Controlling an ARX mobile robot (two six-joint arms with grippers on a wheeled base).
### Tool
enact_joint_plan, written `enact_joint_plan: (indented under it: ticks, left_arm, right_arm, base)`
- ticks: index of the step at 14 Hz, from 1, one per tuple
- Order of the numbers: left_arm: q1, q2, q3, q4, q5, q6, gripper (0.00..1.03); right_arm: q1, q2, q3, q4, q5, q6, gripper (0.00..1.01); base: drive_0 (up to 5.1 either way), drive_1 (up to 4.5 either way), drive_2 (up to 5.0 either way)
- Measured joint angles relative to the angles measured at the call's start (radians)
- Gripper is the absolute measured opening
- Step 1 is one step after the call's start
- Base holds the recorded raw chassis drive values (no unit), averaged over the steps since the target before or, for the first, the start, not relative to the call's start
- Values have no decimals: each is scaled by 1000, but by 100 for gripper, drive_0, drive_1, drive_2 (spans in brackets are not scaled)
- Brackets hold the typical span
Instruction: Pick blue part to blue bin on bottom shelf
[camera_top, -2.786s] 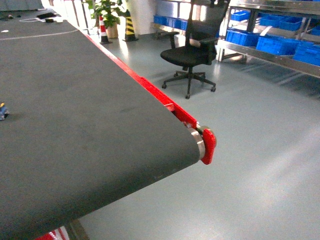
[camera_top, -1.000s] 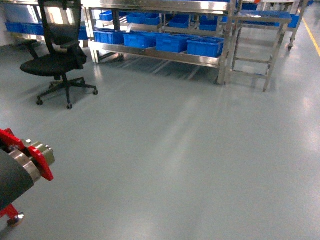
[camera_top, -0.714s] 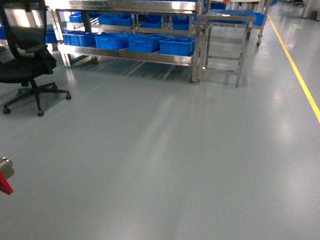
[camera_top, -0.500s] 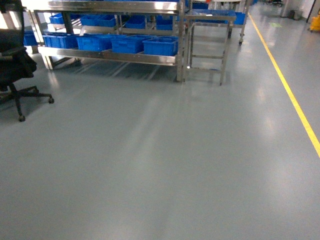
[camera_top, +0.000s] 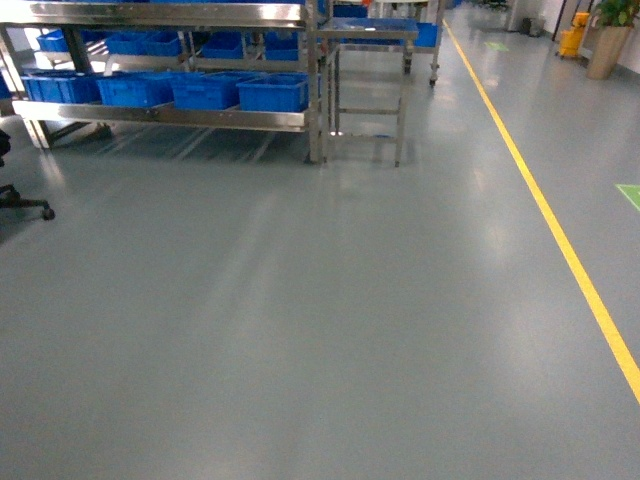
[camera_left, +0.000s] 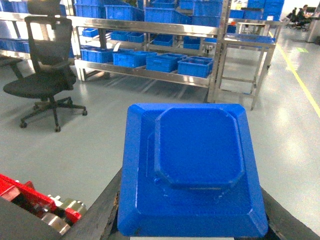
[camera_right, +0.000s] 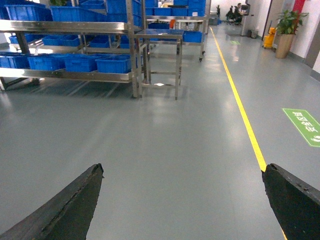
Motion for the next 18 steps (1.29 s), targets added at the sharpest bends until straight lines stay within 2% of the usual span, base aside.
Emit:
enact_joint_plan:
  ticks: [7, 18]
  left_arm:
    - [0, 2, 0, -1, 3, 0, 43]
    - [0, 1, 1, 1, 0, 0, 43]
  right_arm:
    - [0, 0, 0, 0, 0, 0, 98]
    - [0, 0, 0, -1, 0, 0, 98]
  base:
    - [-142, -142, -142]
    - [-6, 404, -415]
